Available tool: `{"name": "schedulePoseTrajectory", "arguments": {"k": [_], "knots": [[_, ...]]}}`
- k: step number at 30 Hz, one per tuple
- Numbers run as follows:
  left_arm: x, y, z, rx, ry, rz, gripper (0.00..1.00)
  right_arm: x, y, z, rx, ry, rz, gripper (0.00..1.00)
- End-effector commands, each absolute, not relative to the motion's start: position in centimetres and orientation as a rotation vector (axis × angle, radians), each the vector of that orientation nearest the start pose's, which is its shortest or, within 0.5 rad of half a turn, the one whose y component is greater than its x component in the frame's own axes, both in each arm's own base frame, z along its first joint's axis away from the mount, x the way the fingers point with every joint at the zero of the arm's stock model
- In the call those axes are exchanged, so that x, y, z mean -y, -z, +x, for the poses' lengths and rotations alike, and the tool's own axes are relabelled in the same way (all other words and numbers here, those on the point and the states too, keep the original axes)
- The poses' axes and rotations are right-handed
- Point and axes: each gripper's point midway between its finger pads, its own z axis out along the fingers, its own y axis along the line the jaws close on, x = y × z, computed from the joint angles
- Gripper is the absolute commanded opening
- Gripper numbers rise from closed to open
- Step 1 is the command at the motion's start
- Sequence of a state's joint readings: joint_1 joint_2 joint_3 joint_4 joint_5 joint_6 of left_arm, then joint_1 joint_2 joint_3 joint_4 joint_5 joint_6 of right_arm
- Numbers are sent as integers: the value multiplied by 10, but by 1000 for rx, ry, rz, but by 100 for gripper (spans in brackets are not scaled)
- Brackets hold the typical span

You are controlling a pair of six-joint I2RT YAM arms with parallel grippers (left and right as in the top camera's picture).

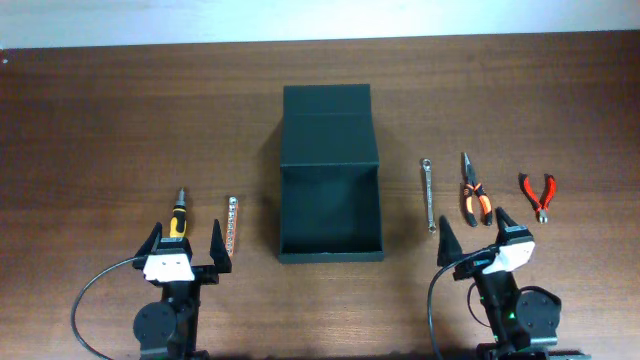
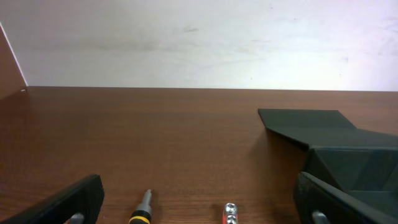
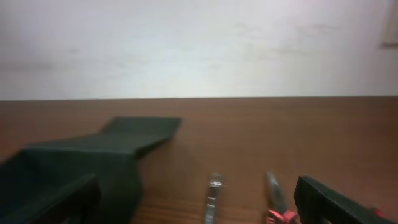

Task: Pack container

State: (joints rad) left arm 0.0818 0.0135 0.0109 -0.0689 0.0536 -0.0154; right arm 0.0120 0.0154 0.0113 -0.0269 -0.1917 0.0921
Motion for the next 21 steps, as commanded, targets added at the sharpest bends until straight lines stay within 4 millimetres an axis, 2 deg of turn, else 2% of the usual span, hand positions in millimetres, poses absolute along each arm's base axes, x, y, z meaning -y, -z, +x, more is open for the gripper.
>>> {"name": "schedulePoseTrajectory", "arguments": {"k": [1, 4, 7, 10, 12, 18, 21], "knots": [[-11, -158, 246, -1645, -6, -32, 99, -63, -196, 231, -1558, -379, -200, 99], [-11, -158, 246, -1645, -6, -32, 99, -50, -200, 230, -1641, -327, -124, 99], [-11, -158, 246, -1645, -6, -32, 99, -26, -213, 229, -1730, -261, 53, 99], [-11, -158, 246, -1645, -6, -32, 99, -17, -231, 229, -1830, -211, 105, 99], [-11, -158, 246, -1645, -6, -32, 99, -12, -235, 236, -1929, -178, 135, 99], [-11, -158, 246, -1645, -6, -32, 99, -30, -227, 265, -2362, -263, 112, 99], [-11, -158, 246, -1645, -6, -32, 99, -32, -218, 273, -2560, -271, 138, 99]]}}
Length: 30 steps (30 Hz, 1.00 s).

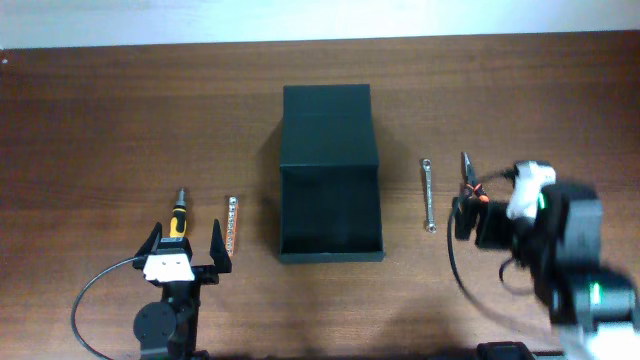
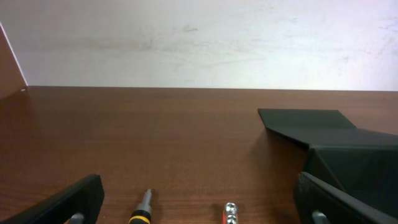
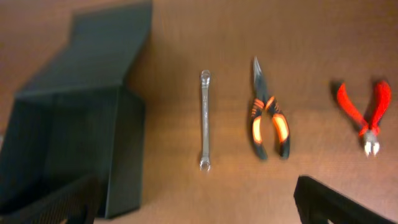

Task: Pack container
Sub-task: 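Move the right gripper over the silver wrench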

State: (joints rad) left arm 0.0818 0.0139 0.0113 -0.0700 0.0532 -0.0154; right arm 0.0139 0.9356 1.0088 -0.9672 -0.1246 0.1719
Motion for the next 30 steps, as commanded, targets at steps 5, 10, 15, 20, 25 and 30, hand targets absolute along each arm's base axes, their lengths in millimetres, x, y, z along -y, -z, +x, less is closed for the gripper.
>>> {"name": "schedulePoseTrajectory", "arguments": {"k": [5, 10, 15, 20, 25, 30], "knots": [[-11, -158, 246, -1645, -6, -32, 99, -51, -202, 298, -2739, -421, 145, 99], [-11, -158, 246, -1645, -6, -32, 99, -42, -161, 304, -2946, -233, 118, 99], [-11, -158, 246, -1645, -6, -32, 99, -37, -125, 297, -3108, -143, 123, 99], [-11, -158, 246, -1645, -6, -32, 99, -36, -109, 301, -3146, -104, 79, 99], [-11, -158, 246, -1645, -6, -32, 99, -52, -109, 308, -3112, -91, -46, 99], [-11, -158, 246, -1645, -6, -32, 99, -69, -109, 323, -3037, -88, -123, 99]]}}
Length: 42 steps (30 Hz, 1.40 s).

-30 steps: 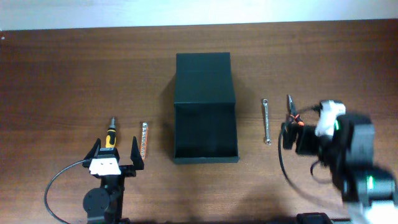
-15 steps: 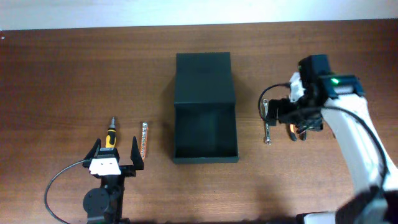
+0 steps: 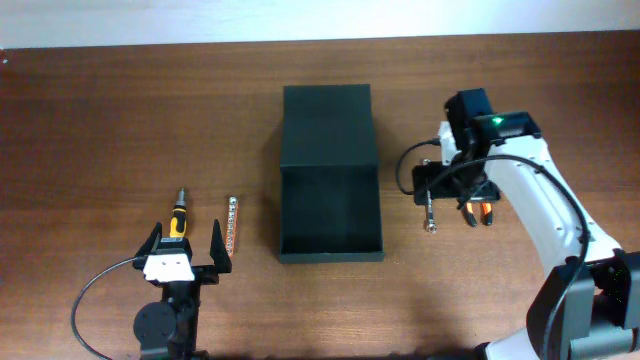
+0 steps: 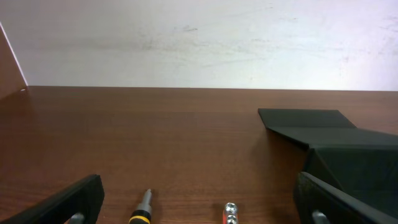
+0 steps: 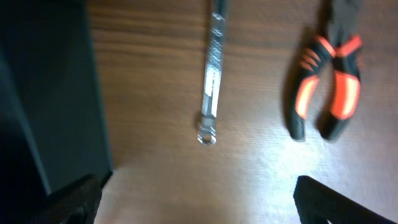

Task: Pack container
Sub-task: 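Move the right gripper over the silver wrench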

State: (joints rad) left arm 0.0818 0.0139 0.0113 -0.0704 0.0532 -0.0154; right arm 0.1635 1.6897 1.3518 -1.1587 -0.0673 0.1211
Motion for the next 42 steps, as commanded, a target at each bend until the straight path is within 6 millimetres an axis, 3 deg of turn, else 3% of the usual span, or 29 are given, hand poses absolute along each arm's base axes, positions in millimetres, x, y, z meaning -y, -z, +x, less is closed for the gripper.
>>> {"name": "schedulePoseTrajectory", "arguments": {"k": [1, 9, 19, 27, 42], "knots": [[-11, -158, 246, -1645, -6, -32, 99, -71, -110, 325, -3030, -97, -126, 99], [-11, -158, 246, -1645, -6, -32, 99, -69, -108, 334, -3002, -96, -111, 99], [-11, -158, 246, -1645, -6, -32, 99, -69, -69, 332, -3118, -73, -111, 99], [-11, -158, 246, -1645, -6, -32, 99, -70, -65, 348, -3069, -78, -91, 99], [-11, -158, 246, -1645, -6, -32, 99, -30, -59, 364, -3014, -38, 128, 99]]}}
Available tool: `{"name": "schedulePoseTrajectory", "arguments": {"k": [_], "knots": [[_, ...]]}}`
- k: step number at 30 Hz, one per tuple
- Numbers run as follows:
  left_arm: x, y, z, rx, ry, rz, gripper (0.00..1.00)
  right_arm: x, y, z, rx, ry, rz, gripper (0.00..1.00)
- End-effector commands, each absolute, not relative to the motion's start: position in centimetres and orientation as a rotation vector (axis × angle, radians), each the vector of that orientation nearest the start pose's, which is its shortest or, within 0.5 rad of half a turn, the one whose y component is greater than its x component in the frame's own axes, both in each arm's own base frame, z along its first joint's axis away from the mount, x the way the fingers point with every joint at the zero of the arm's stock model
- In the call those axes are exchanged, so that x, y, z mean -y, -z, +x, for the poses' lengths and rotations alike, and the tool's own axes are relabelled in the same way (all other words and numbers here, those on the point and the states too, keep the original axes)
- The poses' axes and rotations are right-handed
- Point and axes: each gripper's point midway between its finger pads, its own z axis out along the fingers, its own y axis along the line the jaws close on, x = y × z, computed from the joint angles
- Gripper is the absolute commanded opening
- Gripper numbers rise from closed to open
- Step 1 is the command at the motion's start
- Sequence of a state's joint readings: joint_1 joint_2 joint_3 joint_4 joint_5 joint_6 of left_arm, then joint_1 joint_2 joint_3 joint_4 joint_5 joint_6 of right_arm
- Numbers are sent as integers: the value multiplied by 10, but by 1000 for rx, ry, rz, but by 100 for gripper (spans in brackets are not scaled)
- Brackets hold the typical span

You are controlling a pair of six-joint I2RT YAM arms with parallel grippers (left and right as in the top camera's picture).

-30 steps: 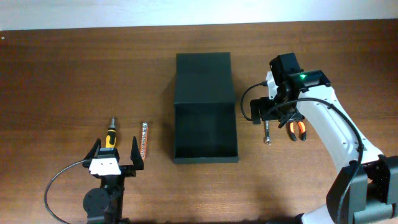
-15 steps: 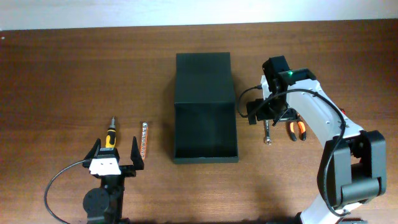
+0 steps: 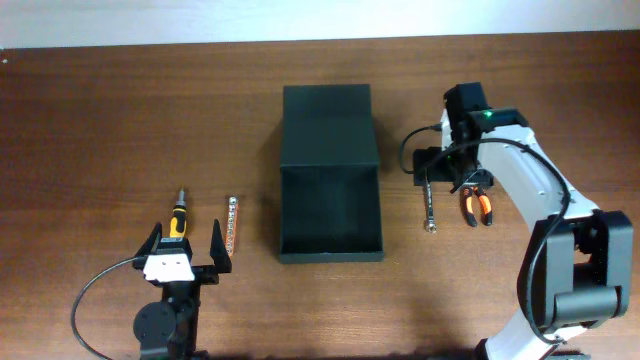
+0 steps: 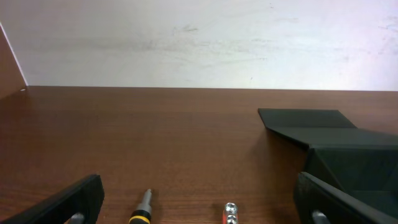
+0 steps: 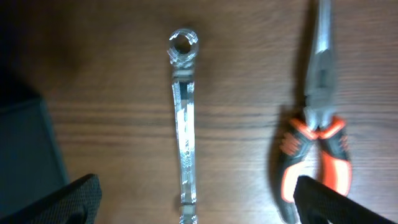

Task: Pack container
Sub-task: 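Move the right gripper over the silver wrench, then lower the right gripper and close it on the wrench shaft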

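The open black box (image 3: 330, 215) stands mid-table with its lid (image 3: 328, 125) laid back behind it. Right of it lie a silver wrench (image 3: 428, 205) and orange-handled pliers (image 3: 476, 203). My right gripper (image 3: 441, 172) hovers open over the wrench's far half. In the right wrist view the wrench (image 5: 185, 143) runs between the two fingers and the pliers (image 5: 317, 149) lie just right of it. My left gripper (image 3: 186, 250) rests open at the front left, behind a yellow-black screwdriver (image 3: 177, 218) and a red bit strip (image 3: 232, 222).
The right arm (image 3: 530, 185) arches over the table's right side and covers what lies beneath it. The left wrist view shows the screwdriver tip (image 4: 144, 205), the bit strip's end (image 4: 230, 213) and the box's side (image 4: 354, 155). A white wall lies beyond the table's far edge.
My right gripper has shifted a little farther along the wrench and come closer to it. Its view now shows the wrench's far ring end instead of the near end. The left arm is unchanged.
Both grippers first sat open at the table's front edge. The right arm then stood raised above the pliers and wrench, later reached out over the wrench beside the box, and now hangs low over it, open. The left gripper stayed put.
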State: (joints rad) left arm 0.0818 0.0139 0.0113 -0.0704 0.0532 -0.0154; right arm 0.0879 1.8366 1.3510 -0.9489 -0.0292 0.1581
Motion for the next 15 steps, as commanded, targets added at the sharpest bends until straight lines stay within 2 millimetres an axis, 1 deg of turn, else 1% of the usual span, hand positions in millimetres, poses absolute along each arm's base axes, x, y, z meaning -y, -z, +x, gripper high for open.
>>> {"name": "schedulePoseTrajectory", "arguments": {"k": [1, 4, 10, 15], "knots": [[-11, -158, 246, -1645, -6, -32, 99, -30, -59, 364, -3014, -38, 119, 99], [-11, -158, 246, -1645, -6, -32, 99, -34, -56, 362, -3021, -37, 88, 99], [-11, -158, 246, -1645, -6, -32, 99, -40, -44, 361, -3045, -34, 62, 99], [-11, -158, 246, -1645, -6, -32, 99, -39, -24, 357, -3099, -25, 66, 99]]}}
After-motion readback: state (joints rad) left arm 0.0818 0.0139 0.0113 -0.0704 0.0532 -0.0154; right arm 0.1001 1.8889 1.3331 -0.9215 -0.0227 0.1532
